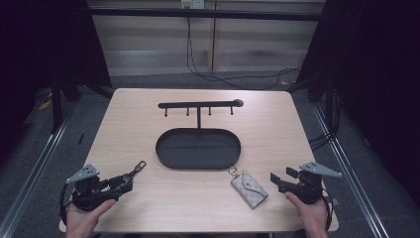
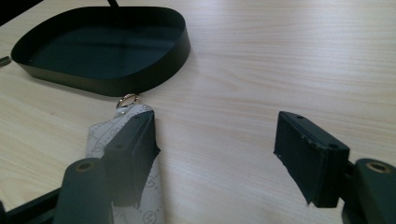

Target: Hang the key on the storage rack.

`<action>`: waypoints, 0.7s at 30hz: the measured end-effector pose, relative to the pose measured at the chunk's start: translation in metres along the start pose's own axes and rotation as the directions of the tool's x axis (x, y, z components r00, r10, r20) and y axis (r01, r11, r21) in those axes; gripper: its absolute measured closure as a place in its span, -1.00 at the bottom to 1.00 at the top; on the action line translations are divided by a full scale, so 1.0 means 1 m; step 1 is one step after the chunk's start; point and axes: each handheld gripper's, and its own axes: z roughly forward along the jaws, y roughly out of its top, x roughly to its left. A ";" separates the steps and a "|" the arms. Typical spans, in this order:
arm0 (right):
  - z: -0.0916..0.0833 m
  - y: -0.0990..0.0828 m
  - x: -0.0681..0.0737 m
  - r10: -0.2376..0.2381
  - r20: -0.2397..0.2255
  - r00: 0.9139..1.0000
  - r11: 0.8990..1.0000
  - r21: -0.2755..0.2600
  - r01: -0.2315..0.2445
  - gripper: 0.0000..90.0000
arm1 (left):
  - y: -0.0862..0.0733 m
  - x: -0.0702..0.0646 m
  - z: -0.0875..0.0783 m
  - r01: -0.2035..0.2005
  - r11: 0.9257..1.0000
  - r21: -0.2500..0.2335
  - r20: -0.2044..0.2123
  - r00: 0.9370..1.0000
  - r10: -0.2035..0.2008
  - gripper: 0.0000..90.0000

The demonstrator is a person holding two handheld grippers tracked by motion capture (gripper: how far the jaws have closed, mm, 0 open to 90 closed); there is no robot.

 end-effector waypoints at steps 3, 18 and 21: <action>-0.002 0.000 0.002 0.009 -0.009 1.000 1.000 0.008 -0.009 -0.34 | 0.001 0.000 0.000 0.017 1.000 -0.009 0.022 1.000 -0.017 0.04; -0.009 -0.003 0.009 0.003 -0.041 0.999 1.000 0.014 -0.003 -0.37 | 0.025 -0.013 0.002 -0.074 0.995 0.074 -0.047 0.996 0.077 0.05; -0.008 -0.004 0.010 -0.004 -0.039 0.999 1.000 0.018 0.005 -0.37 | 0.034 -0.013 0.003 -0.094 0.990 0.102 -0.033 0.995 0.097 0.00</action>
